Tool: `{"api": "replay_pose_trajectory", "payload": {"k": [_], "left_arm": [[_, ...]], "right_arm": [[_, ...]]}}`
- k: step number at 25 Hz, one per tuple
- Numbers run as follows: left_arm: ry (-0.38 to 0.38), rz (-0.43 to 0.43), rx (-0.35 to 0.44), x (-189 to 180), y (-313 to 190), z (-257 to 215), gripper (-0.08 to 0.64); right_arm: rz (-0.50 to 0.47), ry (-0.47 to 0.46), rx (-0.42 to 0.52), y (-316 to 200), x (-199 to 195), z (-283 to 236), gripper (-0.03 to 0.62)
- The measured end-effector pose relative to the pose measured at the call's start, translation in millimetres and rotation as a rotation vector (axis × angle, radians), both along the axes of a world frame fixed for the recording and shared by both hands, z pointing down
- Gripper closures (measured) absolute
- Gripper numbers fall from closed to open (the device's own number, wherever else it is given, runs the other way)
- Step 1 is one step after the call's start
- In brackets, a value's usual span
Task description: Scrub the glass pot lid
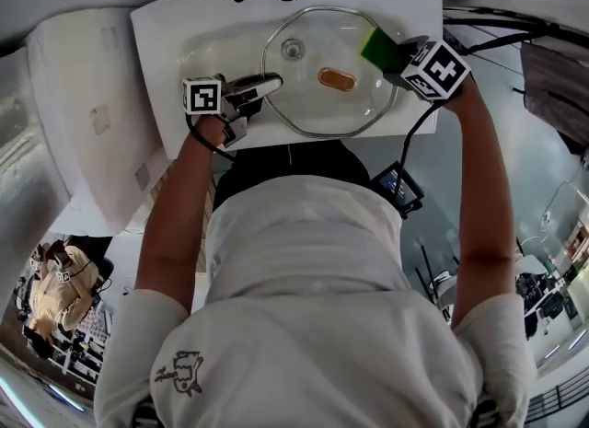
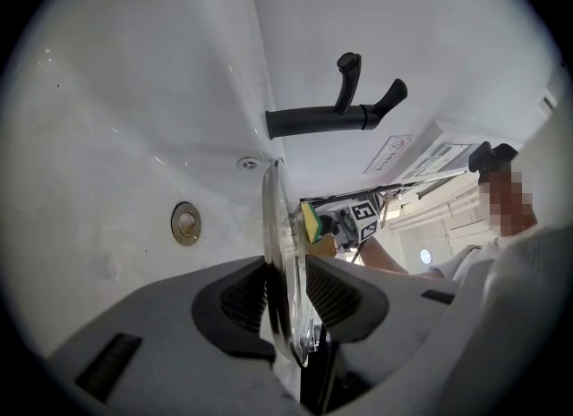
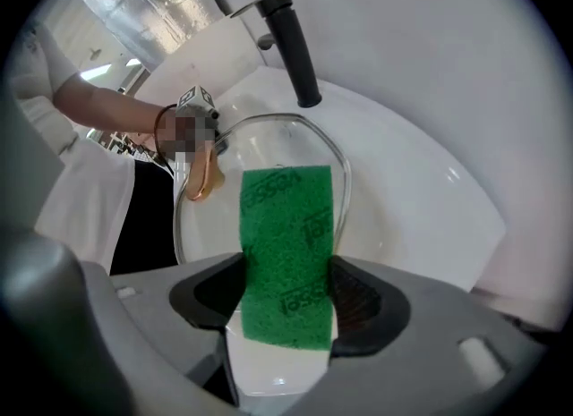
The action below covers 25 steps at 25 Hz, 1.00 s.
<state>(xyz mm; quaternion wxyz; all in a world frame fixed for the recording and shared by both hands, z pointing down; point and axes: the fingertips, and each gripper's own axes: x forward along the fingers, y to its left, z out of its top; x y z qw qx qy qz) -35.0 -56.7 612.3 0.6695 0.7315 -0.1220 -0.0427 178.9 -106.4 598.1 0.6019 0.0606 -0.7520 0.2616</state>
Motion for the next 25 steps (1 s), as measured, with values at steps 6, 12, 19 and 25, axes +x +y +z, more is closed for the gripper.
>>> {"api": "replay_pose_trajectory", "payload": {"k": [6, 12, 19, 25], "left_arm": [[0.003, 0.007, -0.003, -3, -5, 1, 0.440], [-0.006, -0.015, -0.010, -6, -5, 0, 0.440], [0.008, -0.021, -0.010, -7, -4, -2, 0.440], [0.023, 0.024, 0.000, -3, -3, -5, 0.442]], "right_arm": [[0.079, 0.011, 0.010, 59, 7, 2, 0.305], [0.093, 0.034, 0.010, 118, -2, 2, 0.307], [0.038, 0.041, -0.029, 166, -23, -1, 0.307], [-0.060, 0.076, 0.047, 145, -37, -18, 0.302]]}}
